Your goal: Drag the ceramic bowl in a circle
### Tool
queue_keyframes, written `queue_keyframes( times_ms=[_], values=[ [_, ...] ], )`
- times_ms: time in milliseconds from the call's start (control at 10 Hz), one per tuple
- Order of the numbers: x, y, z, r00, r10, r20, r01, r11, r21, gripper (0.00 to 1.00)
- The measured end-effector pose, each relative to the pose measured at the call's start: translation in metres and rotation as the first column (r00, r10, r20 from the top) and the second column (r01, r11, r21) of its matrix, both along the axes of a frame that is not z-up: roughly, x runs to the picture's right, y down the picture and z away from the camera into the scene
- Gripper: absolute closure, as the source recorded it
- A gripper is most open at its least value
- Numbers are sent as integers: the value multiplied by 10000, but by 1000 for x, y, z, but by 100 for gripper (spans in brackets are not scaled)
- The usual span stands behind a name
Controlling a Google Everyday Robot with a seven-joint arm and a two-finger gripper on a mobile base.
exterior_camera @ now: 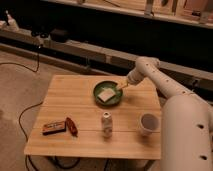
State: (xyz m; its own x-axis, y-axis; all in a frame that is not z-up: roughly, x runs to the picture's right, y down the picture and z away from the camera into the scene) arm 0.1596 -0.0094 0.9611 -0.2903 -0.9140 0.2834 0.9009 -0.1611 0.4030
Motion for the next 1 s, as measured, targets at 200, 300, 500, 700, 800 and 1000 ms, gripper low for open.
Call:
queue_keyframes(
  times_ms=[200,300,500,700,800,1000],
  values=[
    [-17,3,2,9994,219,265,-229,9991,351,20],
    [-25,5,2,9990,272,367,-287,9987,411,20],
    [-33,11,1,9985,390,384,-408,9981,456,20],
    [-32,17,3,9982,605,-4,-604,9976,340,20],
    [-28,20,5,9955,856,-399,-850,9962,177,20],
    [-23,22,7,9887,1168,-941,-1184,9929,-114,20]
  ],
)
